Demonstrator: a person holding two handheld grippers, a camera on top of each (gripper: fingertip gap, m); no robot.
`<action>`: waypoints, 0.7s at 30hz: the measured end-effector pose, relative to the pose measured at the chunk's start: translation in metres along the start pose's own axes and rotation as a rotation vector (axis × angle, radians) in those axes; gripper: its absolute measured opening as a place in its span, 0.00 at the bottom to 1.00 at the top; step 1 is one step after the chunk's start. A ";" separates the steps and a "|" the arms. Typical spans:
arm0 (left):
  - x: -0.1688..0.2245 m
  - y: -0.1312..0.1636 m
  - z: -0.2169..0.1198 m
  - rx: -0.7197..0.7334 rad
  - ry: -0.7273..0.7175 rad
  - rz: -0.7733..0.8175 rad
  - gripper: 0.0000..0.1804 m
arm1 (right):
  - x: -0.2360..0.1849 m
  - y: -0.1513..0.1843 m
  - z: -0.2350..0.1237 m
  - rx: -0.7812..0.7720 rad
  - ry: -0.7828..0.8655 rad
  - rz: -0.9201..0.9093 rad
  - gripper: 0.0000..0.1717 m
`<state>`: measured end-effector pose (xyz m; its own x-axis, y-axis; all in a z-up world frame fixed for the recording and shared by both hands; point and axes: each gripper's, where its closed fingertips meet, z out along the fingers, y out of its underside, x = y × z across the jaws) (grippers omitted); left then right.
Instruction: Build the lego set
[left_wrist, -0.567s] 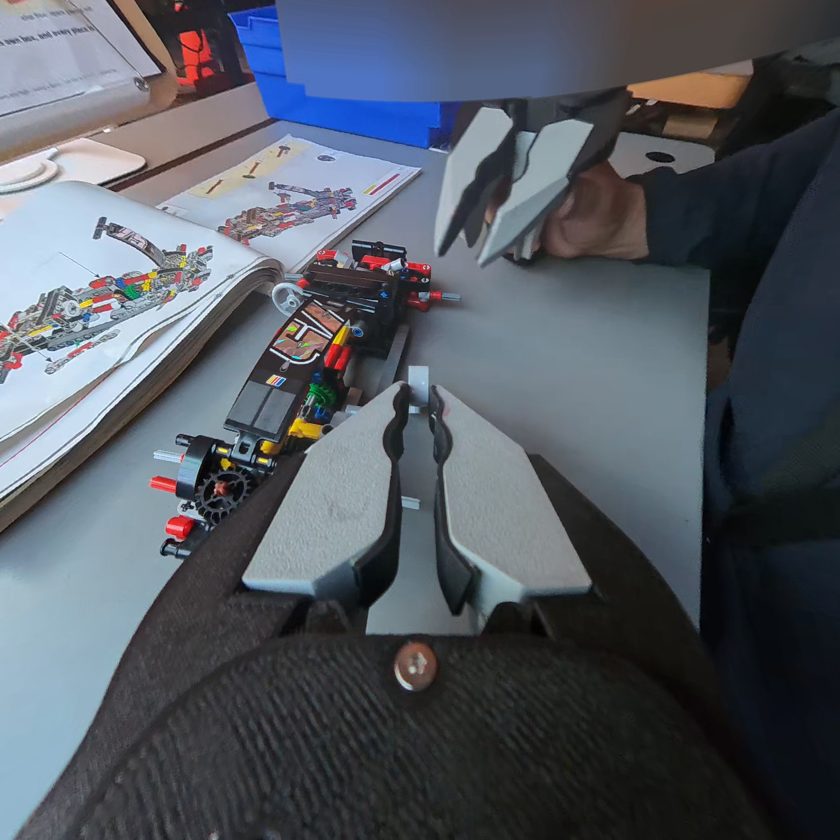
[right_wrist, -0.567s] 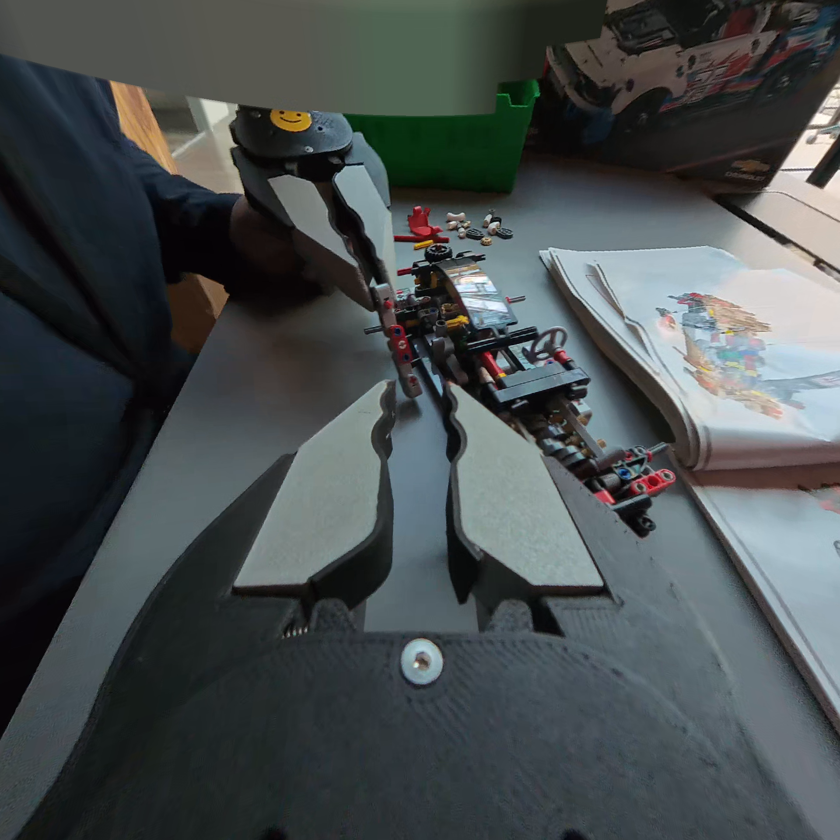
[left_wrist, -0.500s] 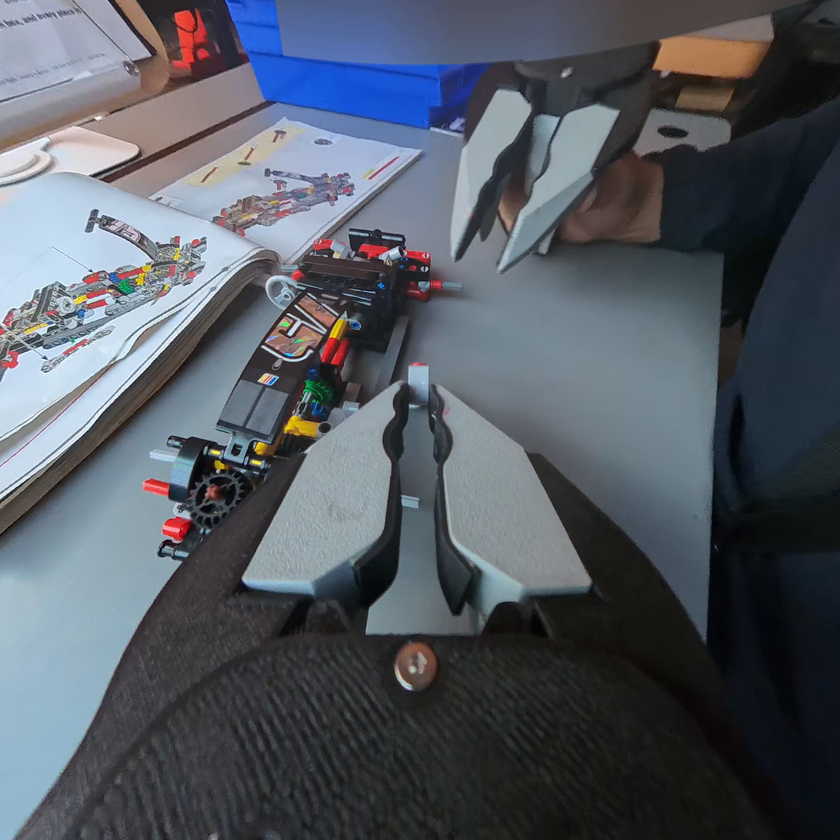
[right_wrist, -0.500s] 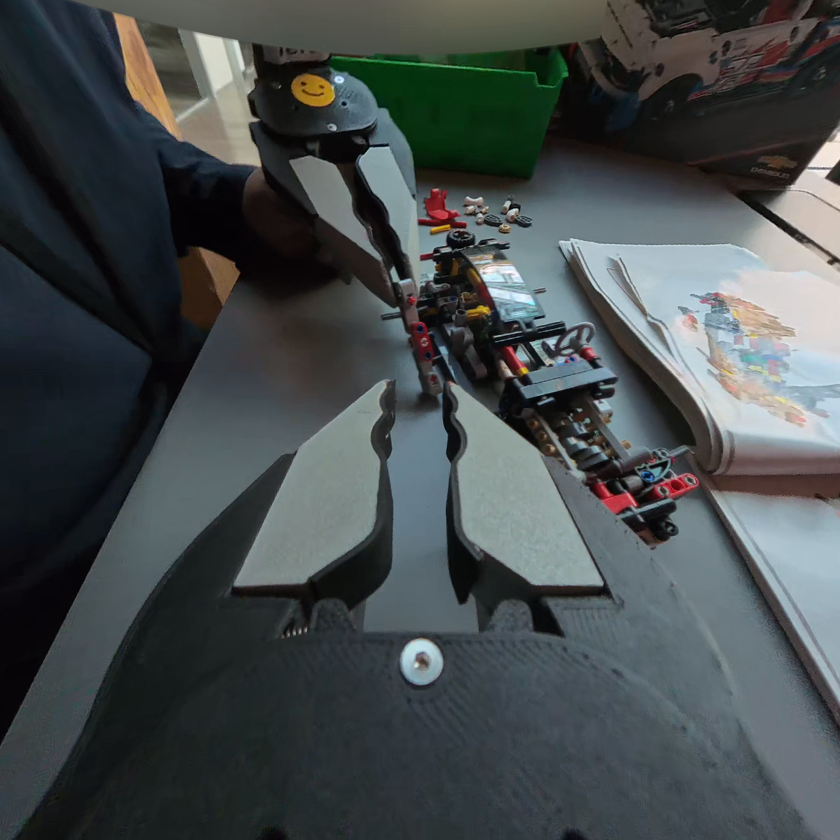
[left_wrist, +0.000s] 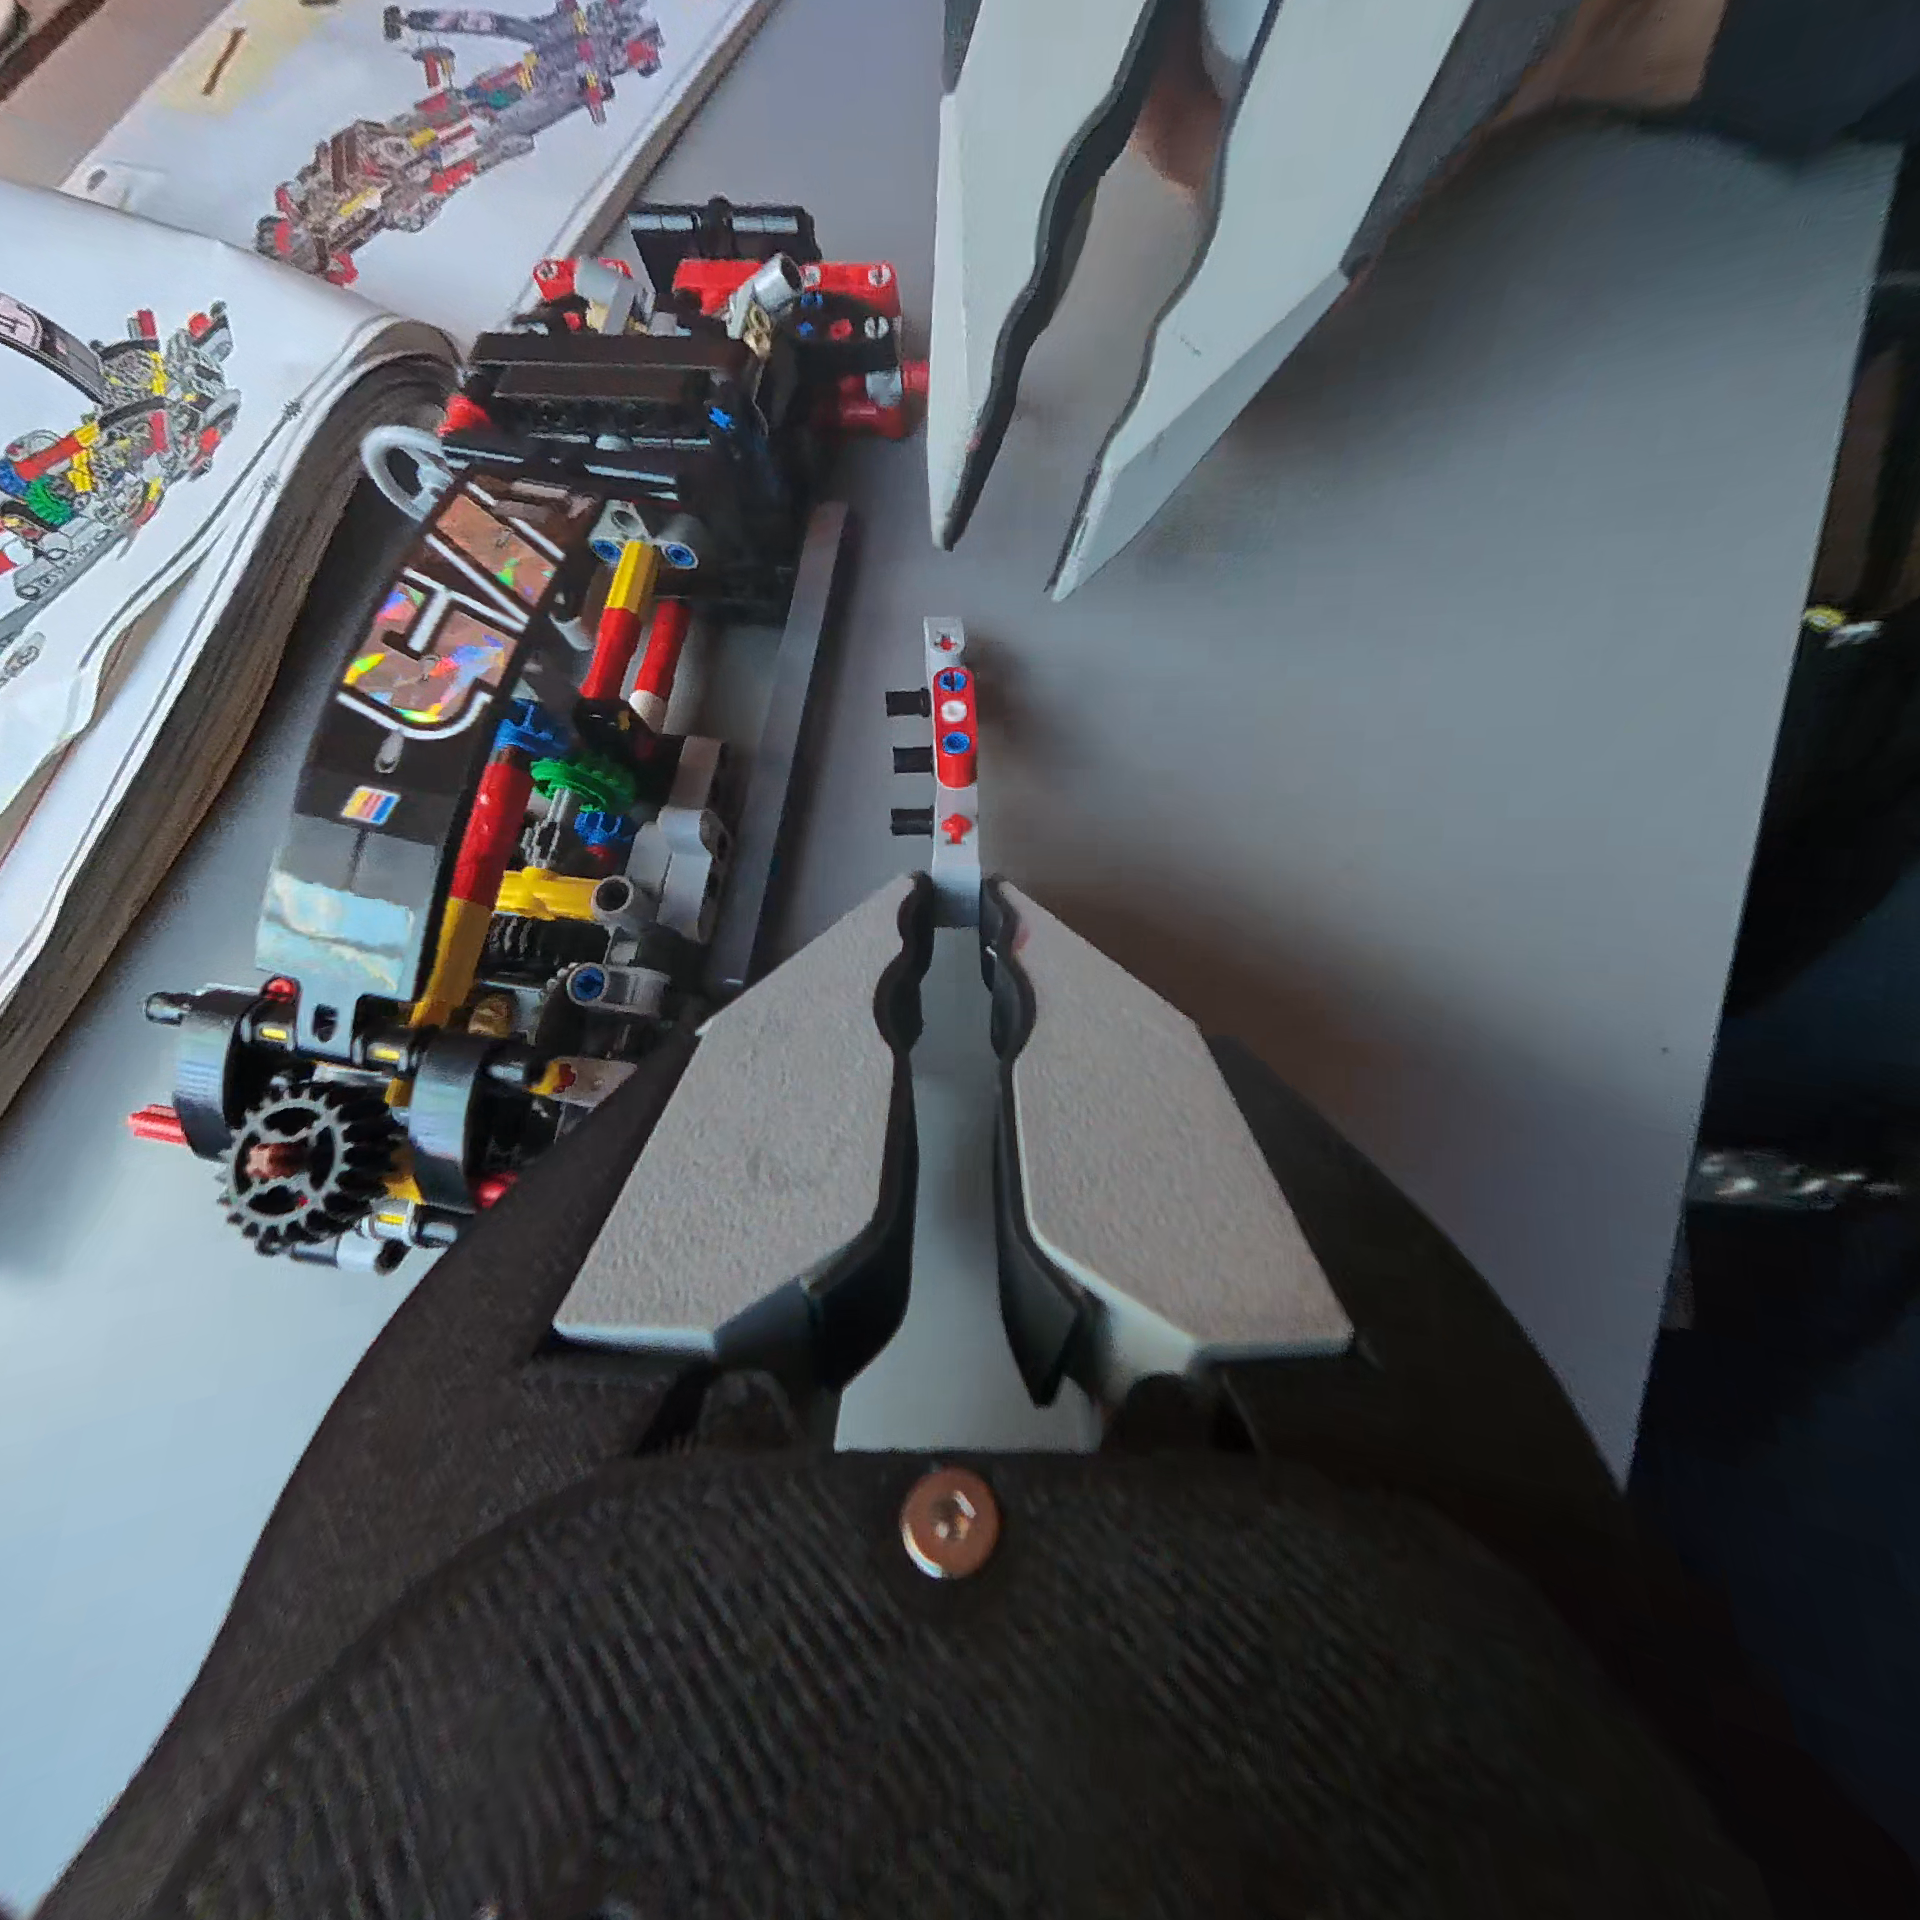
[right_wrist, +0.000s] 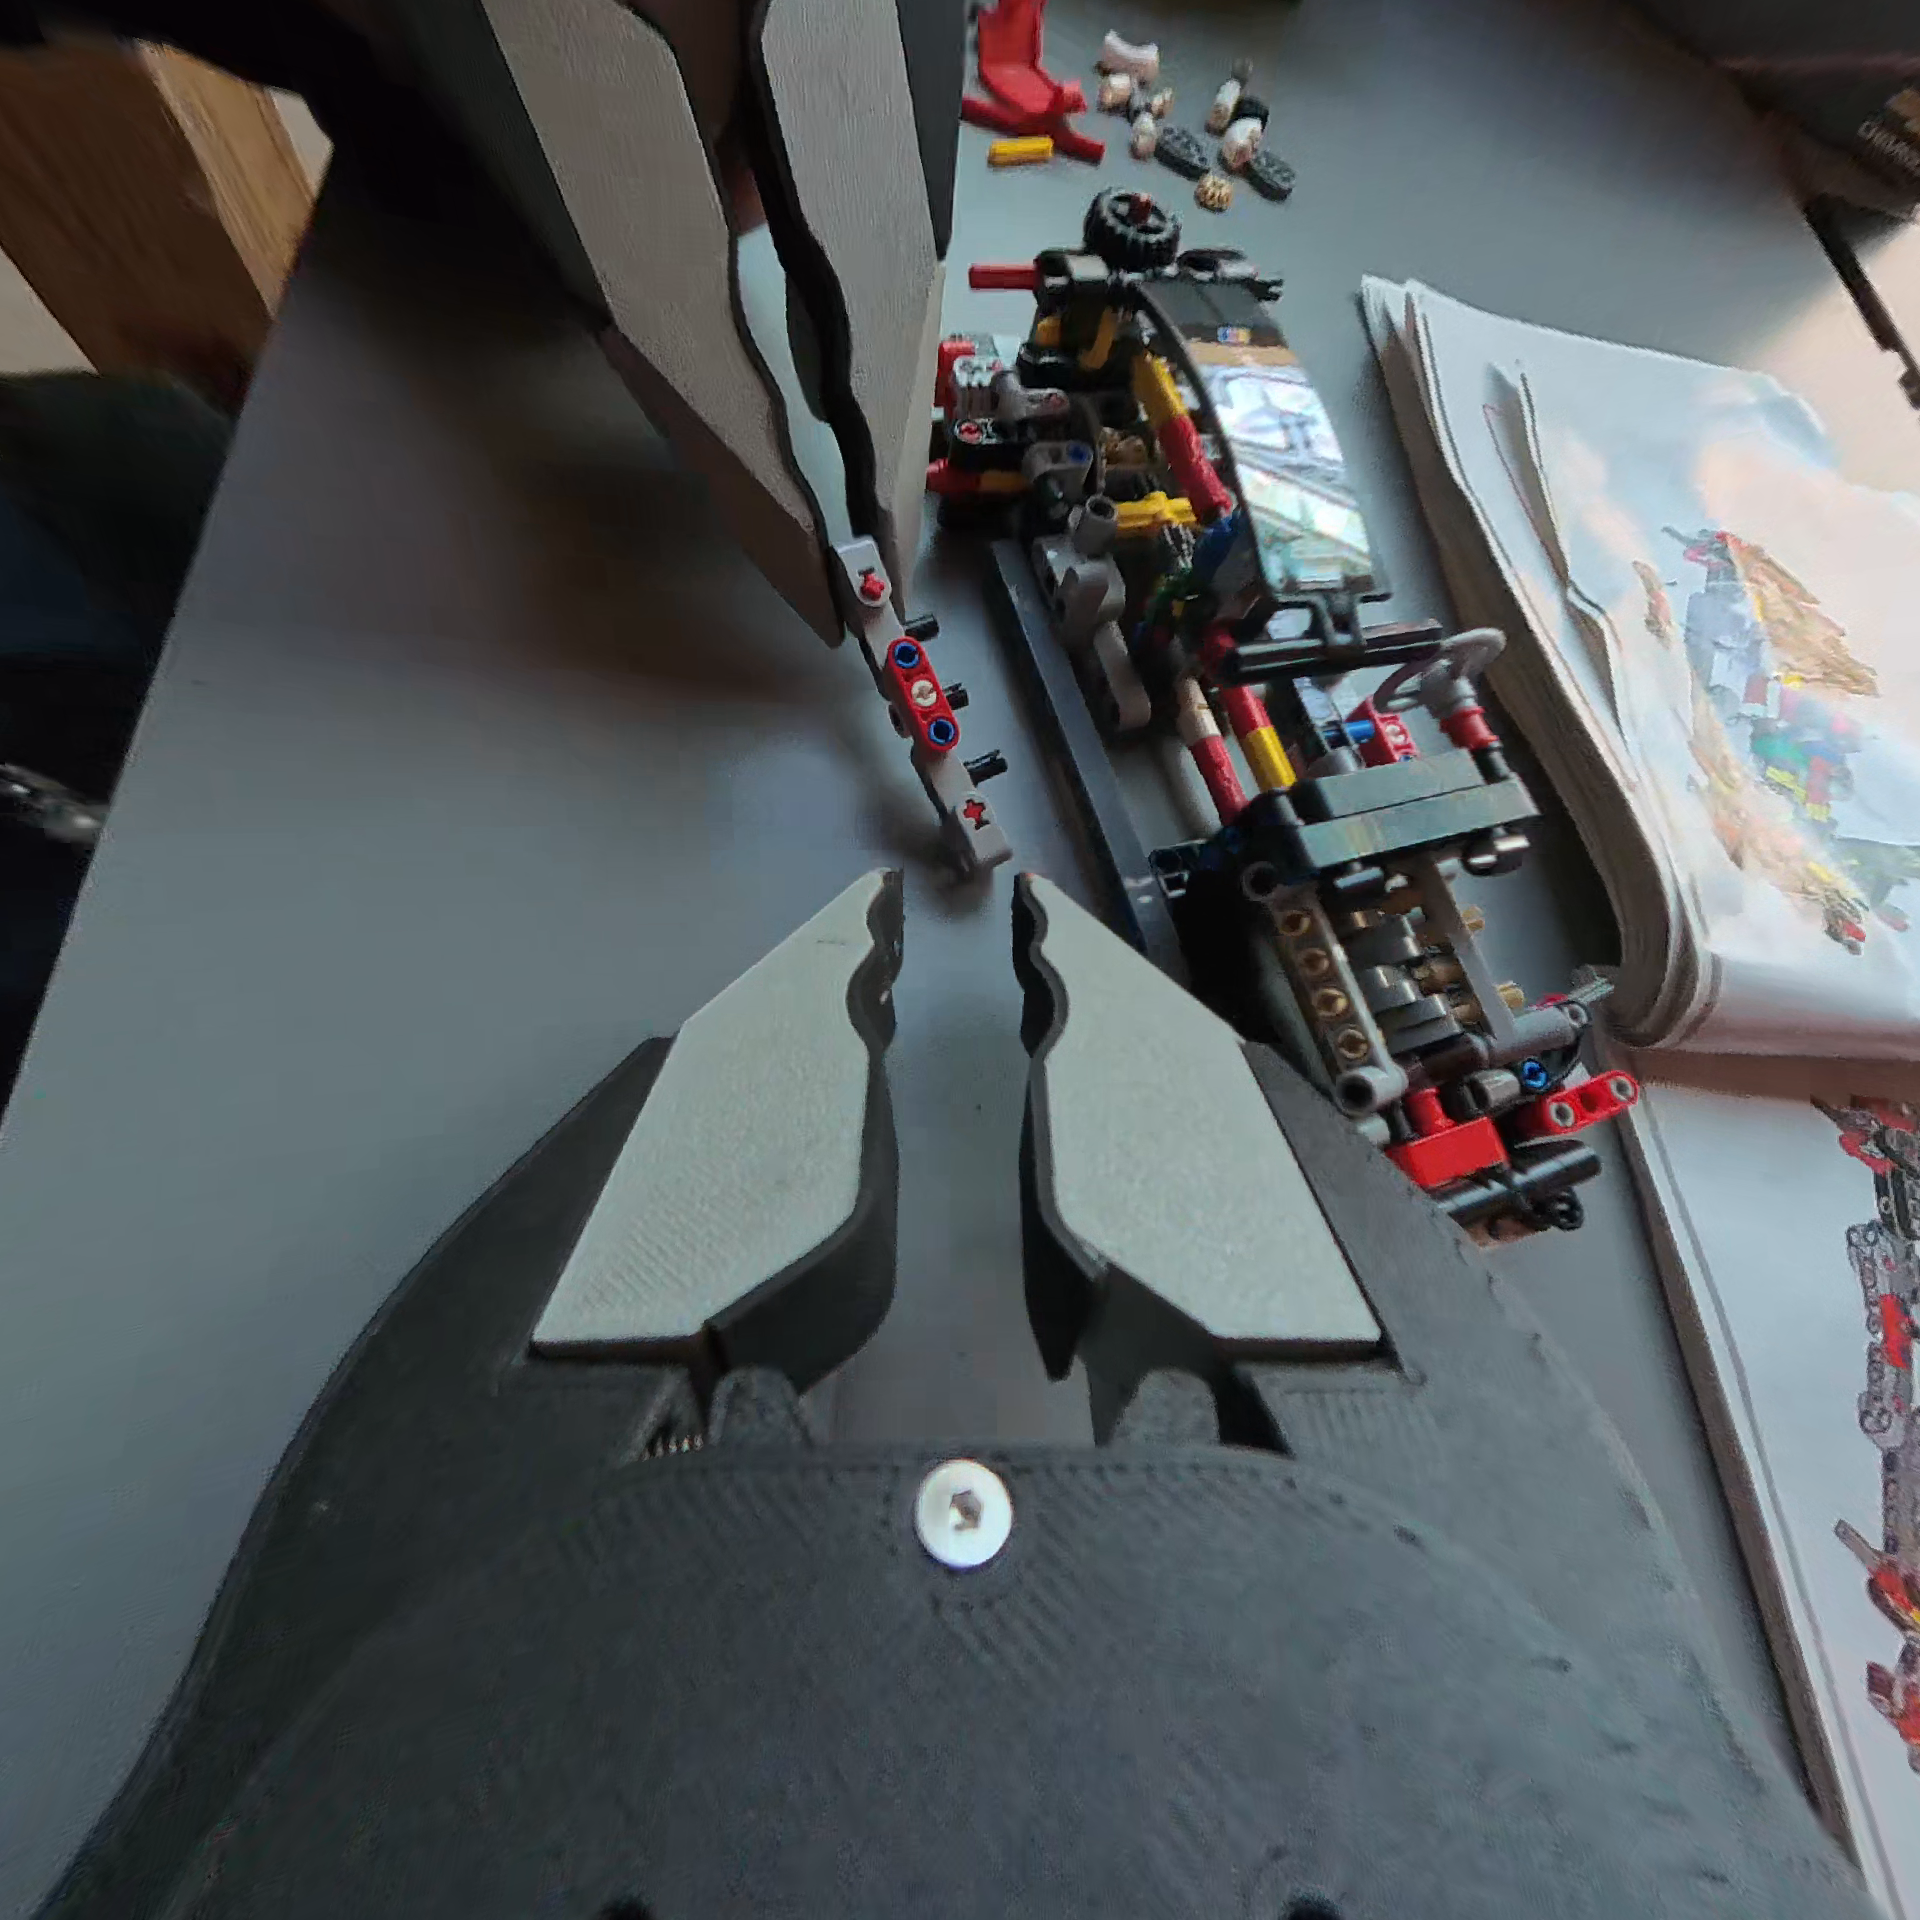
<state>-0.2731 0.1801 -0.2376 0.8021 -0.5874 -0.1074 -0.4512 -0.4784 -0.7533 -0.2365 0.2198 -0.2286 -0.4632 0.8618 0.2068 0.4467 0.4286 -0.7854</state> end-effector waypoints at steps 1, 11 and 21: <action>0.000 0.003 0.002 -0.024 -0.008 0.009 0.04 | -0.002 0.003 0.002 -0.023 0.006 -0.017 0.10; -0.002 0.001 0.011 -0.047 -0.055 0.108 0.03 | 0.004 0.014 0.011 -0.141 0.029 -0.063 0.08; -0.011 -0.006 0.018 -0.033 -0.030 0.068 0.04 | 0.008 0.010 -0.001 -0.053 0.022 0.010 0.00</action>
<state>-0.2724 0.2007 -0.2436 0.7800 -0.6000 -0.1776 -0.5176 -0.4592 -0.7219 -0.2354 0.2317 -0.2347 -0.4421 0.8715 0.2121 0.4912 0.4331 -0.7558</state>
